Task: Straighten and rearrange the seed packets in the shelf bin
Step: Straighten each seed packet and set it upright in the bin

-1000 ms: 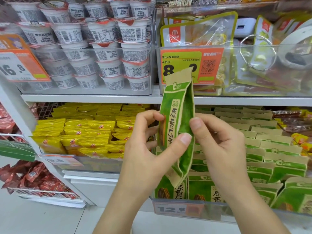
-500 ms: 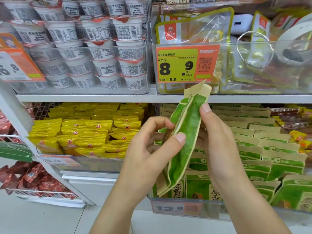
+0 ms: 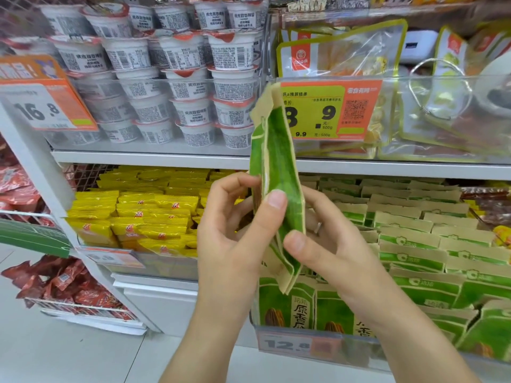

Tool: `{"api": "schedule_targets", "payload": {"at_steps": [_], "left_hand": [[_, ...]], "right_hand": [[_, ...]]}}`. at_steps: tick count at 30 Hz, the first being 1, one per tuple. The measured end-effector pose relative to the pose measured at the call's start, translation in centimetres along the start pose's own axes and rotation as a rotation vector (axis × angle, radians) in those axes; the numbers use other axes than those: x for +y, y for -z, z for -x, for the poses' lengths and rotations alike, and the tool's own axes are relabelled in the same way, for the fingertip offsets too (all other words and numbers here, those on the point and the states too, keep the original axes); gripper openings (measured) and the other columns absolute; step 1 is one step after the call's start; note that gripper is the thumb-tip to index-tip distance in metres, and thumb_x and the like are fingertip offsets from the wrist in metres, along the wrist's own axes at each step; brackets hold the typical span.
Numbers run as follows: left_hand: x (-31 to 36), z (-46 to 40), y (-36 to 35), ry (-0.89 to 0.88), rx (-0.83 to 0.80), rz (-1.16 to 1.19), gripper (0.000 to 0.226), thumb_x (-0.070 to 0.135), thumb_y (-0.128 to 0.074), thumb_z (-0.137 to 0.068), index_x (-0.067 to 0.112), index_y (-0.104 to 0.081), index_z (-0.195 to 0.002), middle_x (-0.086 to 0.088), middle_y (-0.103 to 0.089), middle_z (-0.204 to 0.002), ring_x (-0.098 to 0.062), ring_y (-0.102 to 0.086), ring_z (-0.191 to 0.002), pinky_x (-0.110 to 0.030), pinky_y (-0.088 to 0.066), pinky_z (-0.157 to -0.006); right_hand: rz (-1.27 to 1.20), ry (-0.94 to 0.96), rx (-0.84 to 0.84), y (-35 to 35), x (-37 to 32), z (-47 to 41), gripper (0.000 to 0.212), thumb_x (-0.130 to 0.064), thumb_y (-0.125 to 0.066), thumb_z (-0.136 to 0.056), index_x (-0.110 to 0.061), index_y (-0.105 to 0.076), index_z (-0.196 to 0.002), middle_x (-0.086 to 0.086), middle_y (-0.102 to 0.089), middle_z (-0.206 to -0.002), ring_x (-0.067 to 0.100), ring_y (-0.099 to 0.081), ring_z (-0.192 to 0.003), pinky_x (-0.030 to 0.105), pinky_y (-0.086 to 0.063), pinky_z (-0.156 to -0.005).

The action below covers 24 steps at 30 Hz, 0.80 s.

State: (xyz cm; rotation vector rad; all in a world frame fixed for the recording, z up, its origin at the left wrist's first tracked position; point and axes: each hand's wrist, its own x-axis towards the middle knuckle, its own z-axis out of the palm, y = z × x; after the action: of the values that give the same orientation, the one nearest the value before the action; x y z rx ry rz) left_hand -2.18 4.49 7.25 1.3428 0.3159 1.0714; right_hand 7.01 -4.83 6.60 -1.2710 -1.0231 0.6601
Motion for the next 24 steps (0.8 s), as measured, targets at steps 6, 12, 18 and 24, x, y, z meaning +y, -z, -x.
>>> {"api": "schedule_targets", "payload": {"at_steps": [6,12,18,24], "left_hand": [[-0.01,-0.29,0.55,0.022,0.032,0.065,0.035,0.043,-0.069,-0.07,0.022,-0.063,-0.098,0.003,-0.071,-0.096,-0.012,-0.068,-0.084,-0.034,-0.054,-0.072],[-0.01,-0.49,0.71,0.066,0.028,0.106,0.036,0.045,-0.068,-0.073,0.022,-0.064,-0.1,-0.001,-0.072,-0.095,-0.019,-0.066,-0.086,-0.036,-0.053,-0.075],[0.23,-0.22,0.23,0.098,0.009,0.116,0.053,0.047,-0.065,-0.075,0.009,-0.057,-0.112,-0.009,-0.071,-0.102,-0.031,-0.066,-0.094,-0.056,-0.052,-0.087],[0.23,-0.31,0.45,0.156,-0.055,0.116,0.056,0.048,-0.062,-0.076,0.01,-0.058,-0.117,-0.007,-0.072,-0.109,-0.024,-0.068,-0.1,-0.039,-0.054,-0.085]], "right_hand": [[0.029,0.007,-0.056,0.3,0.16,-0.18,0.075,-0.041,-0.073,-0.072,-0.026,-0.045,-0.139,-0.017,-0.061,-0.13,0.004,-0.053,-0.125,0.029,-0.044,-0.105],[-0.011,0.021,-0.06,0.21,0.04,-0.23,0.06,-0.023,-0.067,-0.085,-0.019,-0.046,-0.141,-0.019,-0.06,-0.13,0.001,-0.055,-0.121,0.015,-0.046,-0.093],[-0.007,0.08,0.017,0.41,-0.17,-0.22,0.058,-0.029,-0.067,-0.079,-0.018,-0.054,-0.134,-0.017,-0.064,-0.124,0.004,-0.062,-0.113,0.016,-0.049,-0.089],[0.173,0.176,0.139,0.32,0.07,0.04,0.056,-0.039,-0.067,-0.076,-0.036,-0.055,-0.131,-0.019,-0.063,-0.127,0.002,-0.057,-0.119,0.023,-0.046,-0.1]]}}
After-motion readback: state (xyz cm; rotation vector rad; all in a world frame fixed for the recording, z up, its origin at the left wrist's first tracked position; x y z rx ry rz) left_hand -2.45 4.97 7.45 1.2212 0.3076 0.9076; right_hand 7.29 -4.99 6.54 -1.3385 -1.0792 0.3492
